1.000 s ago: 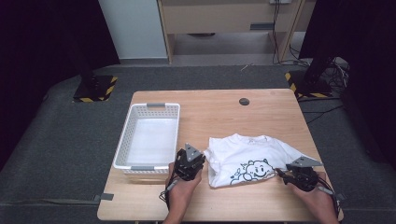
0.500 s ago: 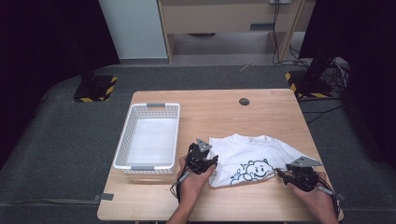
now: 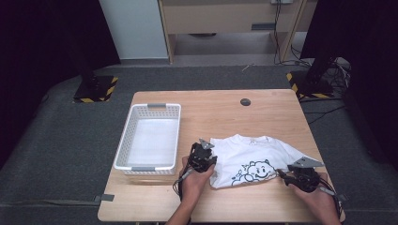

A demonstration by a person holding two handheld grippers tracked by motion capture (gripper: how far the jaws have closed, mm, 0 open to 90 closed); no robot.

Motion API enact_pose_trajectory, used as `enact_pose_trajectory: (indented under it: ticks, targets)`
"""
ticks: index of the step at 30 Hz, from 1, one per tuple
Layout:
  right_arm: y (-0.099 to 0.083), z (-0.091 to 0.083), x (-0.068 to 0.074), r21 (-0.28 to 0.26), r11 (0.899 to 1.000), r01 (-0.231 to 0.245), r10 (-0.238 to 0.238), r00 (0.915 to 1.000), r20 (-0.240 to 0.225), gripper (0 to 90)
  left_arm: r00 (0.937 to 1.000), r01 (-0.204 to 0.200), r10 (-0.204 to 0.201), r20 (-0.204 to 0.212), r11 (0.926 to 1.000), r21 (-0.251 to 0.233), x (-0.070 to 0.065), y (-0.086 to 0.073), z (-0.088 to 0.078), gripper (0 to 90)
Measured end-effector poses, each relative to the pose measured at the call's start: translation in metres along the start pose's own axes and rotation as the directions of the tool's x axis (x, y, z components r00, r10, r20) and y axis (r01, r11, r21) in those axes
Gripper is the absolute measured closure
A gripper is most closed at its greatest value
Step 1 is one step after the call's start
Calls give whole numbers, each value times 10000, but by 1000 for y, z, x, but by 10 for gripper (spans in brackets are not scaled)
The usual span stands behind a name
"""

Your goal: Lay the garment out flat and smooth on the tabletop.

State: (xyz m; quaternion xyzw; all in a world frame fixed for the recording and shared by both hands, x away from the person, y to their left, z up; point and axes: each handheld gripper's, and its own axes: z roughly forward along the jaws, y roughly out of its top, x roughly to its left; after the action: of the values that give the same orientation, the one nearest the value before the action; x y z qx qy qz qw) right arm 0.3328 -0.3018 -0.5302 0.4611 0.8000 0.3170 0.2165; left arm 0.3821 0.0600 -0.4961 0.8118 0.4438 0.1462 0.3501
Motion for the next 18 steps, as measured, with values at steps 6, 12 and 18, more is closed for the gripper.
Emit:
enact_pose_trajectory:
  ticks: [6, 12, 18]
  targets:
    - [0, 0, 0, -10, 10000, 5, -5, 10000, 7, 513, 9992, 121, -149, -367, 9971, -756, 8, -4, -27, 875]
    - [0, 0, 0, -6, 10000, -10, 10, 10000, 14, 513, 9980, 366, -408, -474, 9956, -862, 16, -13, -41, 850]
    - [0, 0, 0, -20, 10000, -1, 1, 10000, 26, 512, 9993, 314, -335, -186, 9939, -1062, -2, -3, -35, 693]
